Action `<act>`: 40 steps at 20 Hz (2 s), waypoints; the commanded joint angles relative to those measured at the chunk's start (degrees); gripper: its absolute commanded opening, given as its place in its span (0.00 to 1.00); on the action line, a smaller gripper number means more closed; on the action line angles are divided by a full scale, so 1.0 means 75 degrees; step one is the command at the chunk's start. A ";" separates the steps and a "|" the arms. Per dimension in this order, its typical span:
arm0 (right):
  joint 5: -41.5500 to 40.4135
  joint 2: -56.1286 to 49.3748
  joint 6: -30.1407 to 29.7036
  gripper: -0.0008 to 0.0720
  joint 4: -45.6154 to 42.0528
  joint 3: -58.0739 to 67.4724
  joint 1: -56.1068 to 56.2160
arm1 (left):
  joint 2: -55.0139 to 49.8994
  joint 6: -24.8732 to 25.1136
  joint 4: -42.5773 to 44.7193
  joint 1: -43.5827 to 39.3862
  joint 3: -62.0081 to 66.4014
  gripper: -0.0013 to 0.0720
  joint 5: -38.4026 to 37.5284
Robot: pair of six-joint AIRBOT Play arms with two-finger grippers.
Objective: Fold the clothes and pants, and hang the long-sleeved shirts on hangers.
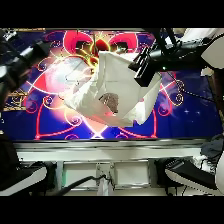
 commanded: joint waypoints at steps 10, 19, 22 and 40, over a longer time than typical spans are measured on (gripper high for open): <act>-0.0731 0.0009 0.0417 0.04 -0.0090 0.0003 0.0006 | 0.1349 -0.5126 0.4572 -0.1673 -0.0251 0.89 -0.4092; -0.0323 0.0009 0.0443 0.04 -0.0096 0.0000 0.0006 | 0.0358 -0.6187 0.3995 -0.2477 -0.0248 0.89 -0.2929; -0.0323 0.0006 0.0440 0.04 -0.0111 0.0000 0.0006 | 0.0207 -0.6187 0.3439 -0.2474 -0.0248 0.89 -0.2736; -0.0519 0.0006 0.0434 0.04 -0.0201 0.0000 0.0003 | -0.0595 -0.5686 0.3450 -0.2725 -0.0248 0.34 -0.2827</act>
